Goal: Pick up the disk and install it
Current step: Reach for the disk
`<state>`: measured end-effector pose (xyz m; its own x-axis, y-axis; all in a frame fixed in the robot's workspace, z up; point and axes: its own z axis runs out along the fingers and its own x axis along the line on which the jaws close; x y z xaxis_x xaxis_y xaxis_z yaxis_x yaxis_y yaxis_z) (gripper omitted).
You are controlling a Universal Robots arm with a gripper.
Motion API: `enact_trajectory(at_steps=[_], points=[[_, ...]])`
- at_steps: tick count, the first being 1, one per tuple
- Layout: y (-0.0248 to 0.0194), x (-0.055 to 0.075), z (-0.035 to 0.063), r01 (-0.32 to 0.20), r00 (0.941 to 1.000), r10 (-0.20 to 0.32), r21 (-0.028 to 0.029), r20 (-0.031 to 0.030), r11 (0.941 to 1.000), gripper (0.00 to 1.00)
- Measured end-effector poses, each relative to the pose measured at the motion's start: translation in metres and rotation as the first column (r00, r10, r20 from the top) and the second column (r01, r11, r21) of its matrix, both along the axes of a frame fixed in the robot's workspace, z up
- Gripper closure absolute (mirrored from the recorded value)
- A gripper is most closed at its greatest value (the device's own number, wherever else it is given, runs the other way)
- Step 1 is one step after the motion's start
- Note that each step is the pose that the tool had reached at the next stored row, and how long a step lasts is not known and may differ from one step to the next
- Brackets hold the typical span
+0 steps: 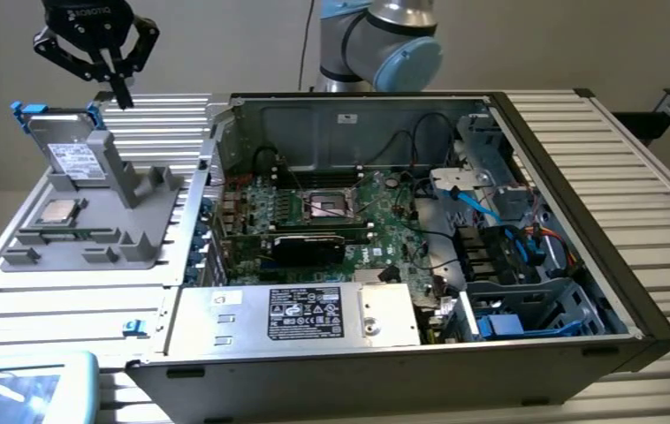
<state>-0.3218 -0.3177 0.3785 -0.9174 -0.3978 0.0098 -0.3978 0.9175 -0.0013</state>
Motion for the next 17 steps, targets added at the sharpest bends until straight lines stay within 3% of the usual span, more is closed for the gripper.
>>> enact_trajectory(at_steps=[6, 17], points=[[0.0061, -0.013, -0.0021, 0.000, 1.0000, 0.000, 0.0000, 0.0001, 1.0000, 0.89], [0.0095, -0.063, -0.0025, 0.000, 1.0000, 0.000, 0.0021, -0.0013, 1.0000, 0.89]])
